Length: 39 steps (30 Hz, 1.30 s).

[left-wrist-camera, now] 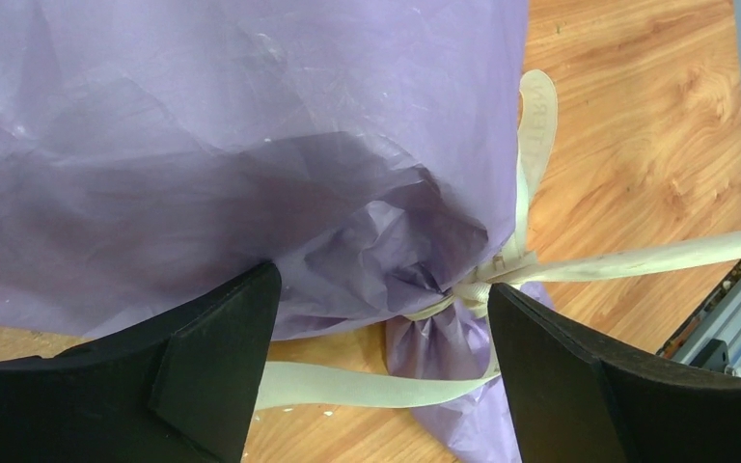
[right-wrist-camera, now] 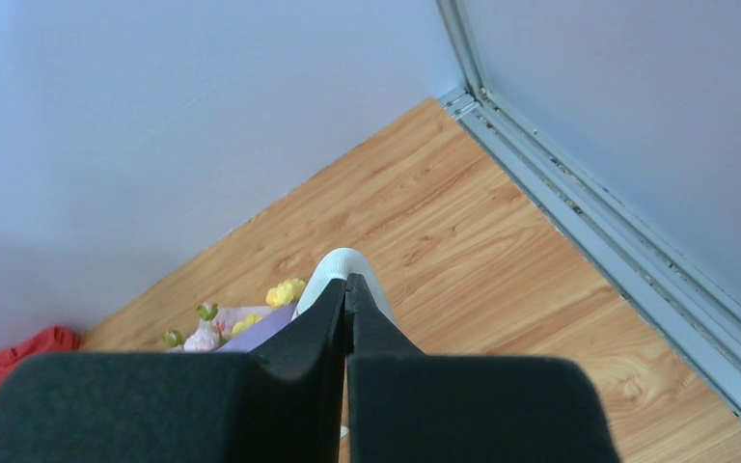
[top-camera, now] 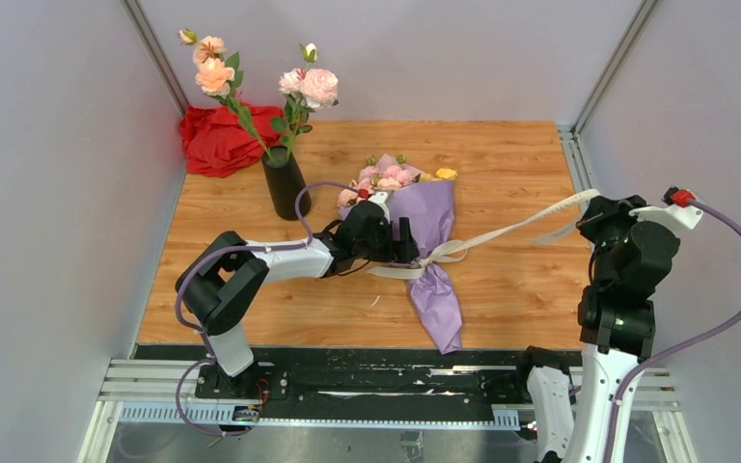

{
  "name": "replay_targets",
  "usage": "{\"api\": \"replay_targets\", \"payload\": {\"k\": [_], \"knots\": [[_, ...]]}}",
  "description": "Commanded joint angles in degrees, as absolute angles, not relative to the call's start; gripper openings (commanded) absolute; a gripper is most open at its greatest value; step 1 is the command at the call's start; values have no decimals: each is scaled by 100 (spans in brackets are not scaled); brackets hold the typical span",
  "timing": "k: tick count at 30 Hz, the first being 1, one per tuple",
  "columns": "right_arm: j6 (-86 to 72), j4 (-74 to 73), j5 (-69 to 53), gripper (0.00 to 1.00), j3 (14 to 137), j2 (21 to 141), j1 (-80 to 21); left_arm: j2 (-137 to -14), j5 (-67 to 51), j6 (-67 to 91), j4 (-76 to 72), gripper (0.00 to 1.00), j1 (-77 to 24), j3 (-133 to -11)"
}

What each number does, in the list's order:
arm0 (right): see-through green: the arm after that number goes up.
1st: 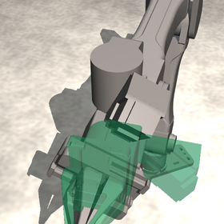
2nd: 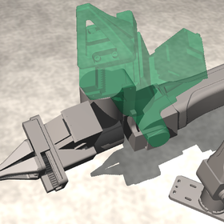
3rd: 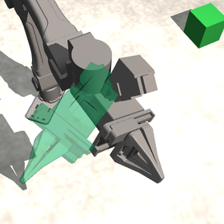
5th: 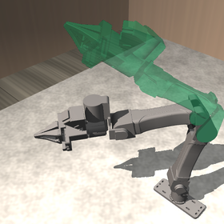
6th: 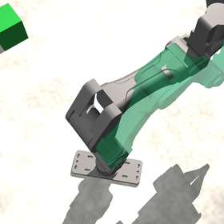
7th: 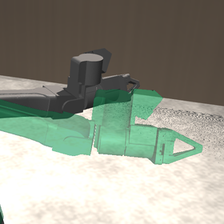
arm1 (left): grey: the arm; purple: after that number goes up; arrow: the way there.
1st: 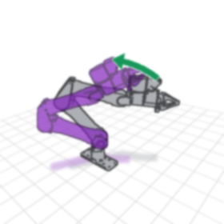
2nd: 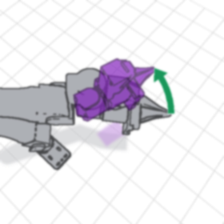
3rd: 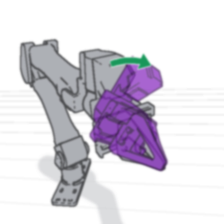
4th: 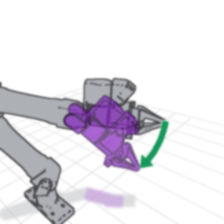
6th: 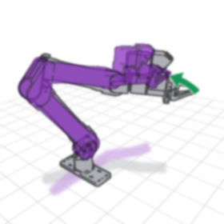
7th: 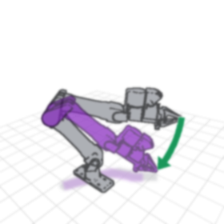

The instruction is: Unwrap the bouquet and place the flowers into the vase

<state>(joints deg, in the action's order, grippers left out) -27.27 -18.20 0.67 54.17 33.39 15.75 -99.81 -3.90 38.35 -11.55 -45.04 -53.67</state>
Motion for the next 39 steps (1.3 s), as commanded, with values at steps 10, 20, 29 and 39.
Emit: {"api": "replay_targets", "payload": {"k": [10, 20, 29, 39], "knots": [[-2781, -1767, 523, 0, 5474, 3307, 1696, -8572, 256, 3762, -1195, 90, -4544, -4810], [-2800, -1321, -1030, 52, 4511, 3698, 1696, -8038, -142, 2168, -811, 66, -4967, -4628], [-2641, -856, -1909, 52, 3774, 3510, 1682, -8361, 441, 1178, -106, 85, -5194, -4629], [-2604, -824, -2030, 53, 3512, 3534, 1685, -8722, 170, 719, -356, 87, -5421, -4455]]}}
